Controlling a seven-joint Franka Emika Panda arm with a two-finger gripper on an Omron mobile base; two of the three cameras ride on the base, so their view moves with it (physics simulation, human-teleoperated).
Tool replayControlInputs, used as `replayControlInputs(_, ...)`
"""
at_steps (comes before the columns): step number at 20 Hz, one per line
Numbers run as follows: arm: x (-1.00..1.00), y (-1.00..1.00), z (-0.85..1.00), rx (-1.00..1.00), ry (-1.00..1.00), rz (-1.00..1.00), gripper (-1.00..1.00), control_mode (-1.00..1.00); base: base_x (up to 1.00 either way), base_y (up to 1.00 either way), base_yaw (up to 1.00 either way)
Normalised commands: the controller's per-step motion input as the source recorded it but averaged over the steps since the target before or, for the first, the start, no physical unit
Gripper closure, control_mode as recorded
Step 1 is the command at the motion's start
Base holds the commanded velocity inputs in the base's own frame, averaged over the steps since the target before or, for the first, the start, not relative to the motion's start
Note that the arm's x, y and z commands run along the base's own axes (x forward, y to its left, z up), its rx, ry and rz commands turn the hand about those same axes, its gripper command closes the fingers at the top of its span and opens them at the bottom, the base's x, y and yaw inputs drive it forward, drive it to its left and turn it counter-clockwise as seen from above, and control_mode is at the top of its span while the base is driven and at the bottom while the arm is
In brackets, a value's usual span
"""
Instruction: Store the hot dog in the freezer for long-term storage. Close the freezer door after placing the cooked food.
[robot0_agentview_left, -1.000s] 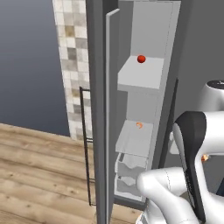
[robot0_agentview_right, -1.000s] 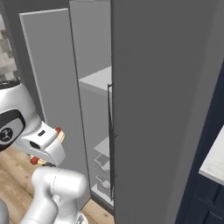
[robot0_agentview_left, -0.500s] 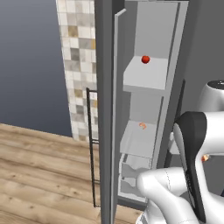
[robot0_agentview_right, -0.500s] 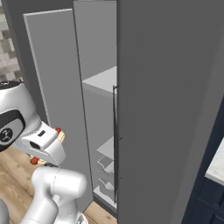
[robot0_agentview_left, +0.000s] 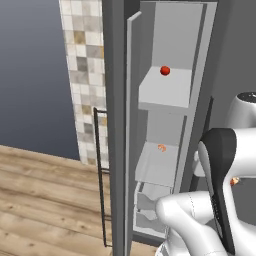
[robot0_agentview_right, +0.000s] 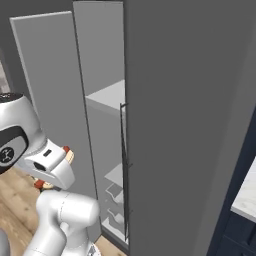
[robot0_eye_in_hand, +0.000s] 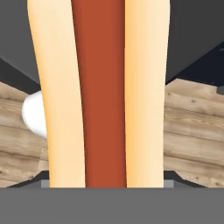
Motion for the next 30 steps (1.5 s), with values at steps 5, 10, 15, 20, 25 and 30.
replayControlInputs(5,0.00,0.00,0.00,0.00,0.00,0.00,1.00,1.00,0.37,0.16,-0.07)
replayControlInputs(10,0.00,0.00,0.00,0.00,0.00,0.00,1.00,1.00,0.18,0.35,-0.09)
replayControlInputs(15,0.00,0.00,0.00,0.00,0.00,0.00,1.00,1.00,0.14,0.26,-0.10)
replayControlInputs(20,0.00,0.00,0.00,0.00,0.00,0.00,1.00,1.00,0.03,0.07,-0.03)
replayControlInputs(25,0.00,0.00,0.00,0.00,0.00,0.00,1.00,1.00,0.00,0.00,0.00)
replayControlInputs(30,0.00,0.00,0.00,0.00,0.00,0.00,1.00,1.00,0.01,0.02,0.00)
